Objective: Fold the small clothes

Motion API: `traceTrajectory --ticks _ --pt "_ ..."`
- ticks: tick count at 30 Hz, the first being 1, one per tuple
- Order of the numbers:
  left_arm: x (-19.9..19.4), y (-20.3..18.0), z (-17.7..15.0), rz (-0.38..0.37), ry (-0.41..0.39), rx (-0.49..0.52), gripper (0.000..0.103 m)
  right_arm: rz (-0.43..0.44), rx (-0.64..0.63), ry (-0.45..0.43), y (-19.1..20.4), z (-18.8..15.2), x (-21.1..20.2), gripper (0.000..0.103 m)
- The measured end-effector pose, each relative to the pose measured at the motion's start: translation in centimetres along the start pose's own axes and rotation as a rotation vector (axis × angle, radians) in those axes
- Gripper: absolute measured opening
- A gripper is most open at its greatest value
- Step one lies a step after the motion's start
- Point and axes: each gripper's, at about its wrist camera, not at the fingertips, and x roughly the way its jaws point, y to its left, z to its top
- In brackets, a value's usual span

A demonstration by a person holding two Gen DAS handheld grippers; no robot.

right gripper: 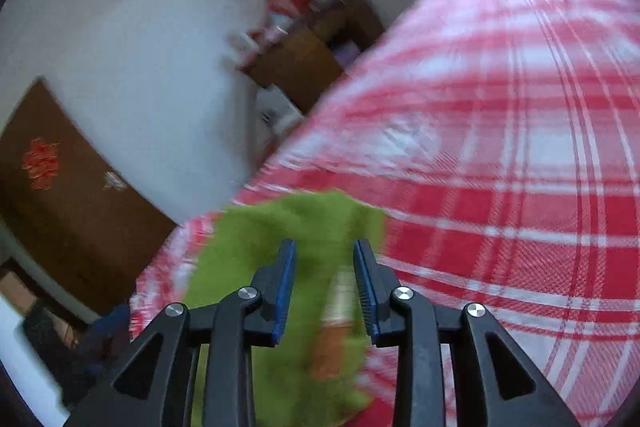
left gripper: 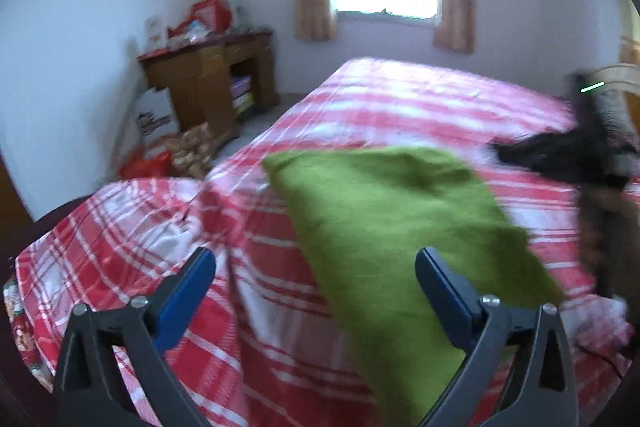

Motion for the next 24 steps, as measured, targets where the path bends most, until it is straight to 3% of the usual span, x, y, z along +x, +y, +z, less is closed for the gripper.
traceTrajectory --ticks 2,6,9,13,16,21,24 --pt "1.8 0.7 -0.6 0.024 0.047 -0.024 0.102 0.052 -0.068 -0.011 2.6 -0.8 -1.3 0.057" --pt "4.2 1.2 -2.6 0.044 0.113 -0.060 0.103 0.122 -0.178 0.110 6.1 -4.4 -0.3 0.058" --pt "4.3 1.4 -2.9 0.029 0.109 -0.086 0.103 0.009 -0.199 0.213 5.4 -7.2 2.4 0.057" --pt "4.2 1.0 -3.1 0.050 0.065 -0.056 0.103 0.025 -0.131 0.180 4.2 -7.7 2.0 0.057" --pt "2.5 1.3 -2.7 0.050 0.065 -0.088 0.103 -0.032 -0.141 0.152 5.7 -7.6 0.4 0.058" --pt "-2.6 0.6 -0.9 0.012 -0.041 -0.089 0.103 -0.161 -0.216 -0.069 10.3 -7.5 -5.8 0.061" --pt "-4.6 0.0 0.3 -0.011 -0.086 -0.072 0.103 -0.192 -0.262 -0.153 12.5 -7.8 -8.2 0.065"
